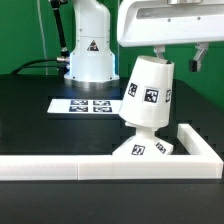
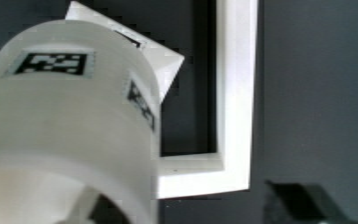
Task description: Assemble lamp
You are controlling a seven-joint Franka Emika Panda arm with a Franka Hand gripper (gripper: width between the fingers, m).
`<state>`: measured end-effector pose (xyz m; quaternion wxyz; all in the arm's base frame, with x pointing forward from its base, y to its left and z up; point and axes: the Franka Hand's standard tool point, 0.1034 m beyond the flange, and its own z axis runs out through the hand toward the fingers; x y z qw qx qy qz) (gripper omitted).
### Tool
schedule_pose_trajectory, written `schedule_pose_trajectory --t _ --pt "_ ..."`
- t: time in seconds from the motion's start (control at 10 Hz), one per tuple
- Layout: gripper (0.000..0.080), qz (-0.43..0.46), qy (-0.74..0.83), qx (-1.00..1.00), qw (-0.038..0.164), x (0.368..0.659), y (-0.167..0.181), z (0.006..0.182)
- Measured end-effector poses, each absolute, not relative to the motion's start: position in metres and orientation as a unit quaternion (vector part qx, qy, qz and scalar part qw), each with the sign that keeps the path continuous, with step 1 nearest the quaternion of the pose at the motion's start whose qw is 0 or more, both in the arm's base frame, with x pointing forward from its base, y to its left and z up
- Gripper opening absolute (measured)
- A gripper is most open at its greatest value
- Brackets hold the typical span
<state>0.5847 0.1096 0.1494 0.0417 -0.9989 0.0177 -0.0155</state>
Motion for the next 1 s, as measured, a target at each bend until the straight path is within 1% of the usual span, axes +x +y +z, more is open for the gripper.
schedule_pose_trajectory --t 0.1,0.2,0.3,0.4,0.5,0.6,0.7,1.0 --pt "0.0446 -0.012 0.017 -0.999 0.040 0.584 0.109 0.152" --pt "0.0620 -0.011 0.013 -0.999 0.034 0.583 0.109 0.157" --pt "0.0675 -0.012 0.007 -1.000 0.028 0.582 0.110 0.162" --pt "0.0675 -0.014 0.001 -1.000 0.022 0.582 0.112 0.166" --pt "0.0695 -0.014 -0.014 -1.000 0.009 0.580 0.115 0.170" --pt "0.0699 -0.018 -0.029 -0.999 -0.002 0.580 0.120 0.173" --pt "0.0699 -0.021 -0.037 -0.999 -0.009 0.578 0.125 0.173" --pt "0.0699 -0.029 -0.029 -0.999 -0.005 0.574 0.128 0.169"
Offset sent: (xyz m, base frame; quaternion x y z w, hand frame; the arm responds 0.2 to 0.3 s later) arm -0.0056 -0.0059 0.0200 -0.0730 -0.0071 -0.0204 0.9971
